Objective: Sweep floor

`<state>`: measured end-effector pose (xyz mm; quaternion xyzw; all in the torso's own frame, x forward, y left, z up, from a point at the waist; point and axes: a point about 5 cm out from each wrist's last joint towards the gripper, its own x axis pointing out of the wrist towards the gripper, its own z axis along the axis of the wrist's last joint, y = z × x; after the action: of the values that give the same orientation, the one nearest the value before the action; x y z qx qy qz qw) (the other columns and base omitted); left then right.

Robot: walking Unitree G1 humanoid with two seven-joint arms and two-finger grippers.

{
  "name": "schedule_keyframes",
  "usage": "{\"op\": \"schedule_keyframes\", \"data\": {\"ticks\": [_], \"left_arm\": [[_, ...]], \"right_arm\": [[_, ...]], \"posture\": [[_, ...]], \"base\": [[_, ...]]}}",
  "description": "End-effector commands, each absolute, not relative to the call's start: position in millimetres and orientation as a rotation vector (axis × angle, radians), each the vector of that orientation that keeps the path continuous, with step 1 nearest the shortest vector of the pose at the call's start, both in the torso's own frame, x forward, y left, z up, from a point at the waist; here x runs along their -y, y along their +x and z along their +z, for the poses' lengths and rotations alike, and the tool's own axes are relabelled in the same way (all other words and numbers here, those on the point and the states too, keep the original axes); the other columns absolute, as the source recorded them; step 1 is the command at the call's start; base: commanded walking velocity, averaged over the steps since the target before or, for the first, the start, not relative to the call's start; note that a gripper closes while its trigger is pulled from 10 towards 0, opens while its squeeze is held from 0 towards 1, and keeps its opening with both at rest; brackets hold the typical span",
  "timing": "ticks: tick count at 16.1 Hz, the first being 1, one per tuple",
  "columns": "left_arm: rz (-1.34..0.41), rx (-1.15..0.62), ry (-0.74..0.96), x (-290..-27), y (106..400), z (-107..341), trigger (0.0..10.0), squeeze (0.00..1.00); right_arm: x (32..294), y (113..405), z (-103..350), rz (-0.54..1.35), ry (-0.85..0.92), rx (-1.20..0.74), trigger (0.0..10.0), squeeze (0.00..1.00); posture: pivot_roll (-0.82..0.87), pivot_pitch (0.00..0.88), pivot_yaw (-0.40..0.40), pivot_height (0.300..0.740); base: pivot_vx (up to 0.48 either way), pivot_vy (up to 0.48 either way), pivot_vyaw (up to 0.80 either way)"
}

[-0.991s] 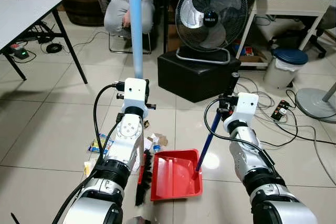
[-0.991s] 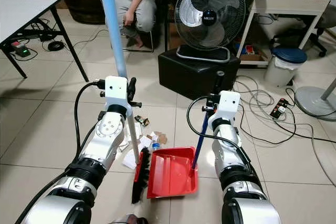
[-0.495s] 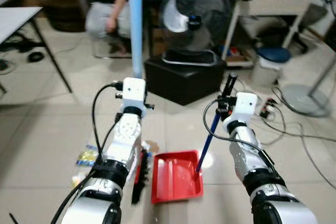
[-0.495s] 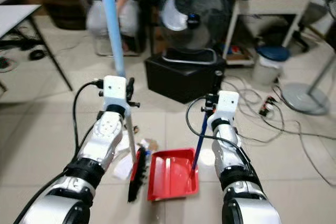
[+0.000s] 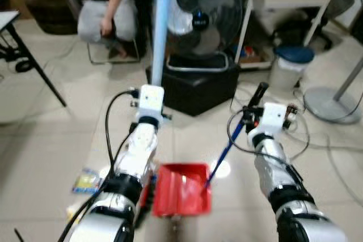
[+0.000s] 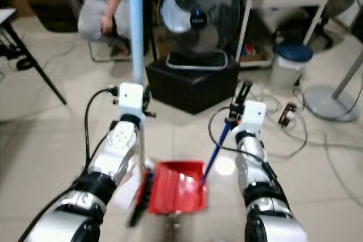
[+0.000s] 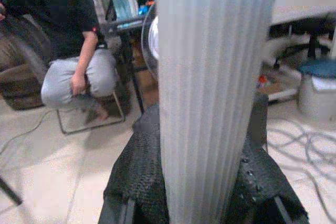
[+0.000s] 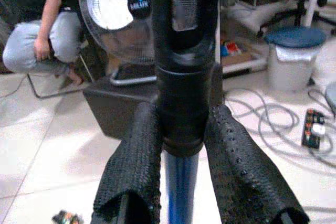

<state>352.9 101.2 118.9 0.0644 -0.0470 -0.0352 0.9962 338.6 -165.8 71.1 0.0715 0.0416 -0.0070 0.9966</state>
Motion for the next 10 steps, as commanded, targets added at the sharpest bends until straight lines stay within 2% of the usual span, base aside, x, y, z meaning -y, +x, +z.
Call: {"op": "schedule_keyframes", "data": {"ticks": [1,4,7,10], "left_arm": [[-0.016,0.177,0.113,-115.4,357.5,136.7,10.0,0.00],[0.013,0.204,0.126,-124.2,359.3,143.5,10.0,0.00],[0.094,0.227,0.163,-147.3,364.2,154.3,10.0,0.00],[0.150,0.230,0.190,-159.9,365.6,157.6,10.0,0.00]], "right_arm": [[155.0,346.2,86.9,0.019,0.140,-0.015,10.0,0.00],[154.7,345.8,86.5,0.018,0.144,-0.015,10.0,0.00],[157.0,345.0,85.3,0.017,0.146,-0.020,10.0,0.00],[159.7,344.3,84.7,0.011,0.142,-0.021,10.0,0.00]], "posture": [[0.00,0.037,0.025,0.740],[0.00,0.038,0.025,0.740],[0.00,0.040,0.024,0.740],[0.00,0.042,0.025,0.740]], "base": [[0.000,0.000,0.00],[0.000,0.000,0.00],[0.000,0.000,0.00],[0.000,0.000,0.00]]}}
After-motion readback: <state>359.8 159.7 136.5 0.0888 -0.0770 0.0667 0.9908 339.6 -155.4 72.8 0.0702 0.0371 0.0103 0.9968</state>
